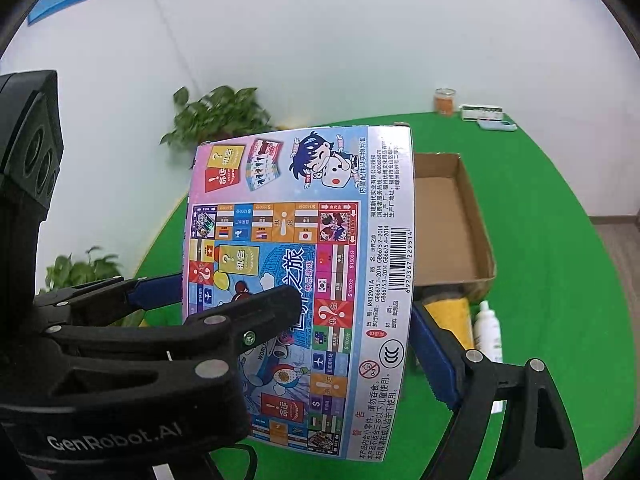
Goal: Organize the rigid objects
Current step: 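Lift the board-game box with both grippers and carry it over the tray, then lower the board-game box into the tray and open both grippers, then grasp the silver metal cylinder with both grippers, then lift the silver cylinder with both grippers and carry it over the tray, then lower the silver cylinder into the tray and open both grippers, then move both grippers toward the yellow-labelled jar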
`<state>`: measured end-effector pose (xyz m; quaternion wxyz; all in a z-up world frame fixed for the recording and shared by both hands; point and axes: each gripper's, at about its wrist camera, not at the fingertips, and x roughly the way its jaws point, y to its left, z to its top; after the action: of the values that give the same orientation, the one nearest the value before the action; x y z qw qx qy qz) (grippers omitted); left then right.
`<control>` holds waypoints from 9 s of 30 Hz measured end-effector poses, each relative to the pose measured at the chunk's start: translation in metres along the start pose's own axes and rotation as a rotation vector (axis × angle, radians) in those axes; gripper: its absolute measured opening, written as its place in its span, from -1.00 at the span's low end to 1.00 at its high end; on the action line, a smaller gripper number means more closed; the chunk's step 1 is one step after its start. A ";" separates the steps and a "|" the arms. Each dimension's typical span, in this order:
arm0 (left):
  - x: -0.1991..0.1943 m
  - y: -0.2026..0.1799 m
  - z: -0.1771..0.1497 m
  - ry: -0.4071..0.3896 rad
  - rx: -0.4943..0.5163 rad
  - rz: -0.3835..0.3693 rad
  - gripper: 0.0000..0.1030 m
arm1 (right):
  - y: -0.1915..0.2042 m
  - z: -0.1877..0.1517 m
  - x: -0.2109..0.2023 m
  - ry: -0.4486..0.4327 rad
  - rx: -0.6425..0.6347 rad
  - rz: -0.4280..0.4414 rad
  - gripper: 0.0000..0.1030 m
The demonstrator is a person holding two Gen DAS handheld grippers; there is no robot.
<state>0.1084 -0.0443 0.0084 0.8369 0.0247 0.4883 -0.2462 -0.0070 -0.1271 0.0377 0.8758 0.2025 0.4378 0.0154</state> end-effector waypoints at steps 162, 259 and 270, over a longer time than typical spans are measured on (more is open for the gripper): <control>0.089 0.021 0.073 0.175 -0.092 -0.250 0.51 | -0.040 0.038 0.159 0.279 0.045 0.185 0.51; 0.068 0.056 -0.047 0.112 -0.152 -0.045 0.76 | -0.147 -0.056 0.236 0.385 0.066 -0.171 0.87; 0.097 0.036 -0.058 0.248 -0.152 -0.214 0.64 | -0.140 -0.112 0.236 0.494 0.040 -0.148 0.58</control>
<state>0.1164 -0.0340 -0.1093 0.7386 -0.0606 0.6050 -0.2911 0.0311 -0.1693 -0.2529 0.7368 0.1772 0.6524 -0.0086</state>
